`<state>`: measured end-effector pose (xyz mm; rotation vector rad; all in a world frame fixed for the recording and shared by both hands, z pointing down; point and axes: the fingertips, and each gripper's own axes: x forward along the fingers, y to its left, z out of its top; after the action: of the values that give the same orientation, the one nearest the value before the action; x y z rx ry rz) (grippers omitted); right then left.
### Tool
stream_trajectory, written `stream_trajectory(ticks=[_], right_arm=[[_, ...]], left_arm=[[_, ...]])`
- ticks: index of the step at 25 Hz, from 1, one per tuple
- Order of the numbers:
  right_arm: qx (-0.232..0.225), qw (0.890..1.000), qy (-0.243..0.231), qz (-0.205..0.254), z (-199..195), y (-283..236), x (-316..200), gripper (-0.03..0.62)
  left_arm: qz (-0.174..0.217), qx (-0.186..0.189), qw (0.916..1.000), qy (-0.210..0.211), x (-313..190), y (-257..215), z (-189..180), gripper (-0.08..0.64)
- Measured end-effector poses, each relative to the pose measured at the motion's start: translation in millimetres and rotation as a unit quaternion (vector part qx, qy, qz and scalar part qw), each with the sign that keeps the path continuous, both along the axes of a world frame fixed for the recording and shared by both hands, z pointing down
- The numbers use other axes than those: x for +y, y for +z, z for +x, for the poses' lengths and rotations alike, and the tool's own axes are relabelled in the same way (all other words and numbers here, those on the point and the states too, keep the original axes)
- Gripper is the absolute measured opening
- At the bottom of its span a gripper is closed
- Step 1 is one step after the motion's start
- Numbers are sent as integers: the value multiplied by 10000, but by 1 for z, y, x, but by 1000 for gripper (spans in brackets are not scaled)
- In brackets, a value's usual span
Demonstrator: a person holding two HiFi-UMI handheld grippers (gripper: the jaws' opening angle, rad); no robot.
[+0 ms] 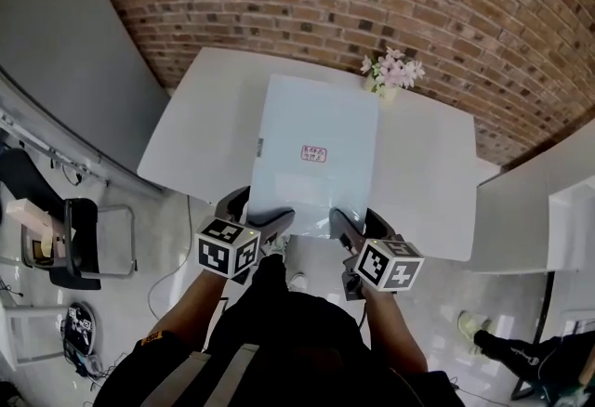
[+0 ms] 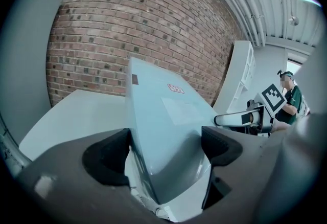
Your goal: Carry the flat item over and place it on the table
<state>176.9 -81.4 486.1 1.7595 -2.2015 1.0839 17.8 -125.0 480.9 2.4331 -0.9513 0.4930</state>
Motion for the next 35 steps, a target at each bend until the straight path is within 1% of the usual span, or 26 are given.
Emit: stream_trajectory(ticks=[5,9,22,28,35], right_arm=[[23,10000,84,-45,9,2,-31,313],[7,9998,172,-140,11,7,-60,313],[-120,9981,380,-474,30,31,-165,314],[-181,9960,469,-744,38,52,-199,314],[-197,9932,532,-1018,44,78,-230,314]], left_arm=[[-24,12,10000,83,-33,3,9,456],[-137,21,9998,118,-65,9,12,456],[-385,-135,9986,344,-176,30,33,456],[-612,-185,9971,421,-213,52,43,456],[-914,-188,9945,469,-244,81,49,456]])
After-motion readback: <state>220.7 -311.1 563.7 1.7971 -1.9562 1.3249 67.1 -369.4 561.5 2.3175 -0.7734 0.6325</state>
